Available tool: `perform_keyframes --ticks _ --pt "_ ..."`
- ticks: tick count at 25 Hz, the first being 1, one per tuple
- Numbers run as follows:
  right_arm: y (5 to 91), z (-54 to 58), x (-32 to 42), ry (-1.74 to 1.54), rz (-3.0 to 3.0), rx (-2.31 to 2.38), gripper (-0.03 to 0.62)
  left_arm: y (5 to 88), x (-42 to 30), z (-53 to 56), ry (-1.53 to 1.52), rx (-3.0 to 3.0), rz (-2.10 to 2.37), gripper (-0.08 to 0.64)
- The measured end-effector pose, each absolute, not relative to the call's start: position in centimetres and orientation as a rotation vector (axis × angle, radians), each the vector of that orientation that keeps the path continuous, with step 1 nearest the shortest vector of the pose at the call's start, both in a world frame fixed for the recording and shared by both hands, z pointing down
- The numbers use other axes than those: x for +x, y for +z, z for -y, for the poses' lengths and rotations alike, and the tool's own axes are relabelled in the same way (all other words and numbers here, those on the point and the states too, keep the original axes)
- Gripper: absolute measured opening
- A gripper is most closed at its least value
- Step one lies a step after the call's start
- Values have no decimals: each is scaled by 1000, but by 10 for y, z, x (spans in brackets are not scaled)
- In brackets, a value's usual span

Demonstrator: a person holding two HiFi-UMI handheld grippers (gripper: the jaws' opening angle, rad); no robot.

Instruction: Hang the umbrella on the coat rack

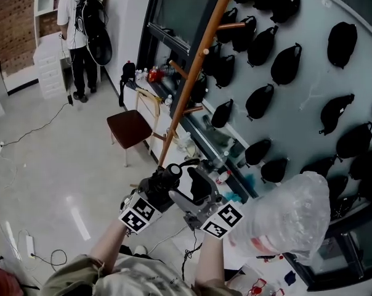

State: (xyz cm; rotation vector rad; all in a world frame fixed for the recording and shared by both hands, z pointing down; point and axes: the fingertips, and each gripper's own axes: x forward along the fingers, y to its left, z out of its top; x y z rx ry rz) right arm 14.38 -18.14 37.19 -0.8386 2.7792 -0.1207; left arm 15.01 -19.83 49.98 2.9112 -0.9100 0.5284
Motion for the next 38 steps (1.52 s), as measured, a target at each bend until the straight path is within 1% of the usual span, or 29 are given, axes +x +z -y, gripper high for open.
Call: perform_keyframes --ticks 12,13,16,20,25,29,31,33,38 --pt "385 205 125 -241 -2798 -595 354 504 164 210 503 2973 714 302" --pt "385 206 124 -233 -2803 -576 338 504 165 211 501 2980 690 302" --pt "383 209 117 -208 -2828 -530 232 503 165 219 494 2990 628 302" --pt "380 221 107 -183 -2858 -542 192 500 159 233 491 3019 576 304" --pt "371 243 98 -153 -2881 -572 189 490 153 256 442 3044 558 313" --pt "364 260 99 -132 -2855 -609 187 482 149 276 402 3074 577 336" --pt "363 269 103 -130 -2837 -630 187 483 144 285 408 3074 602 390" --pt "360 277 108 -121 -2823 -657 187 488 137 293 428 3063 629 424" --pt "354 291 117 -105 -2794 -718 187 506 117 301 455 3017 710 448"
